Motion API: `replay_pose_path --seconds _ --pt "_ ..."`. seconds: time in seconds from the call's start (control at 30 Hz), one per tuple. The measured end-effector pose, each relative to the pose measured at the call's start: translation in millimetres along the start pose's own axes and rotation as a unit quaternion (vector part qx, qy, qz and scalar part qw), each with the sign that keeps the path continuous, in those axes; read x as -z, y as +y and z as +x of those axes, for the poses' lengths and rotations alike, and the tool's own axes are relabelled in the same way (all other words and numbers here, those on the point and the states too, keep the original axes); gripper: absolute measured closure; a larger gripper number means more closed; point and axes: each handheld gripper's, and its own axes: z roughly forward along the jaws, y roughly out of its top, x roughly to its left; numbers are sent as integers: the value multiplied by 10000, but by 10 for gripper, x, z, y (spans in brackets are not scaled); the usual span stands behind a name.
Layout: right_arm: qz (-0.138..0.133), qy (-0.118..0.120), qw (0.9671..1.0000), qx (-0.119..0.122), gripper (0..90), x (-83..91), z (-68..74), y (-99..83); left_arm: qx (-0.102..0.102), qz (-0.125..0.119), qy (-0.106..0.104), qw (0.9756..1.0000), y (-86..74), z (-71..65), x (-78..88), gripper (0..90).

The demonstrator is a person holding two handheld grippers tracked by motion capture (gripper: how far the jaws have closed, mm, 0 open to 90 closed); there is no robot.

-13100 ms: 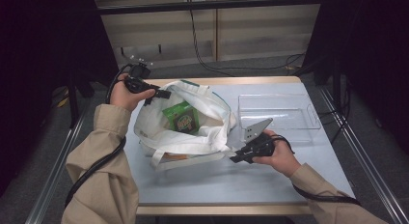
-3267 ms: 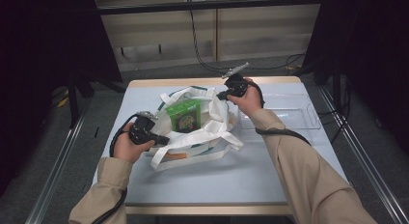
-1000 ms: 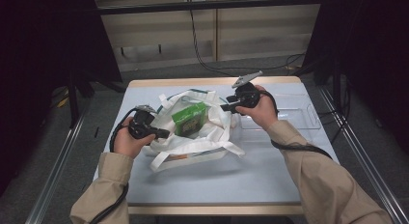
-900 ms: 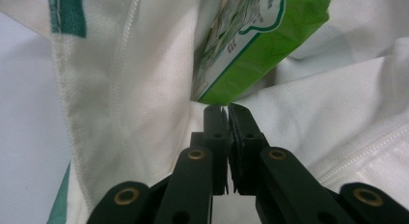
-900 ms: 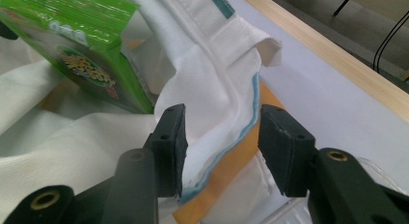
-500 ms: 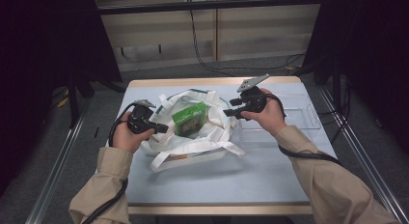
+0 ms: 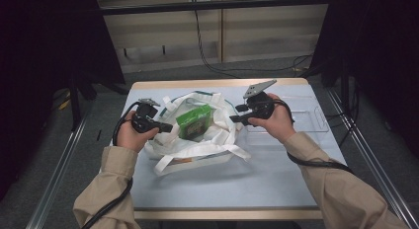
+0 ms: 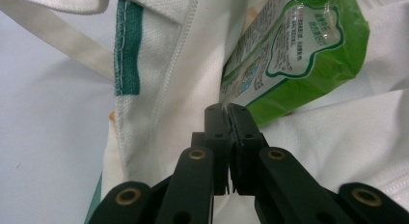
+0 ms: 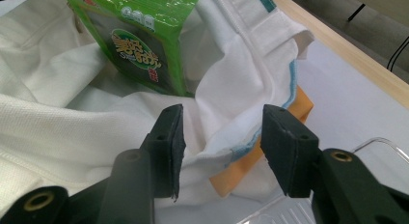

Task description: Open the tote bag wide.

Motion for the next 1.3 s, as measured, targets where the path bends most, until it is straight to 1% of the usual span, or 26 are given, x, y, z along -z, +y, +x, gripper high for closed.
replay_pose_path --seconds 0.07,0.13,0.17,0.23,0.27,0.3,0.33,0.4,0.43,0.47,0.5,0.63,0.77,0.83,0.87,0.9,0.93,0.97,1.03,1.07,1.1,1.13,1.2,1.23,1.27,1.3 --pt "-26 85 10000 -32 575 14 7 3 -58 76 28 10000 9 24 -1 877" --pt "-25 96 10000 9 586 20 31 11 22 -1 34 10000 10 24 -13 875" --pt "-65 151 9999 19 586 19 39 15 -48 64 24 10000 16 38 -8 875" --pt "-86 218 9997 39 599 15 65 21 -70 70 46 9999 27 37 -10 875" --pt "-84 233 9997 53 615 6 79 22 11 4 48 10000 34 19 -25 876" --pt "-79 287 9995 54 644 -6 95 23 -43 42 59 10000 43 22 -25 876" --pt "-76 345 9994 55 650 -21 109 21 12 -3 66 10000 50 13 -35 876" --pt "-61 389 9992 24 674 -44 138 17 -93 56 55 9999 67 23 -34 878" --pt "-61 419 9991 47 679 -58 154 15 -18 -11 69 10000 73 11 -42 878" --pt "-78 433 9990 42 691 -70 172 15 -13 5 83 10000 82 11 -41 882" --pt "-87 477 9988 34 709 -84 194 15 -83 48 81 9999 88 22 -36 882" --pt "-109 595 9982 11 751 -127 261 31 -83 -11 129 9999 107 21 -39 883" --pt "-167 739 9971 88 787 -158 341 62 -94 -2 161 9998 122 26 -28 887" --pt "-172 781 9967 120 783 -169 370 67 -120 36 130 9998 130 32 -27 888" --pt "-176 807 9965 101 782 -171 379 63 -19 -64 152 9999 128 21 -45 888" --pt "-195 828 9963 101 781 -175 381 56 -115 39 142 9998 131 40 -41 889" --pt "-196 833 9963 76 781 -174 384 48 -67 15 151 9999 129 36 -55 889" --pt "-215 871 9960 55 781 -177 383 38 -110 55 158 9998 131 43 -56 889" --pt "-256 827 9962 44 770 -165 381 29 -8 -23 179 9998 131 24 -82 891" --pt "-273 835 9961 37 770 -157 379 32 -78 14 146 9999 136 33 -82 891" --pt "-281 825 9962 0 769 -153 380 35 -70 26 130 9999 141 31 -83 892" --pt "-281 848 9960 2 776 -154 383 37 -113 52 174 9998 150 30 -82 892" --pt "-242 882 9958 70 781 -156 403 40 -61 -28 192 9998 164 16 -86 894" --pt "-250 900 9956 67 783 -157 408 37 -120 19 171 9998 176 25 -78 895" --pt "-261 953 9951 65 786 -162 416 33 -79 -23 190 9998 184 22 -84 896" --pt "-236 998 9947 83 789 -171 431 30 -125 52 181 9997 199 38 -79 897"
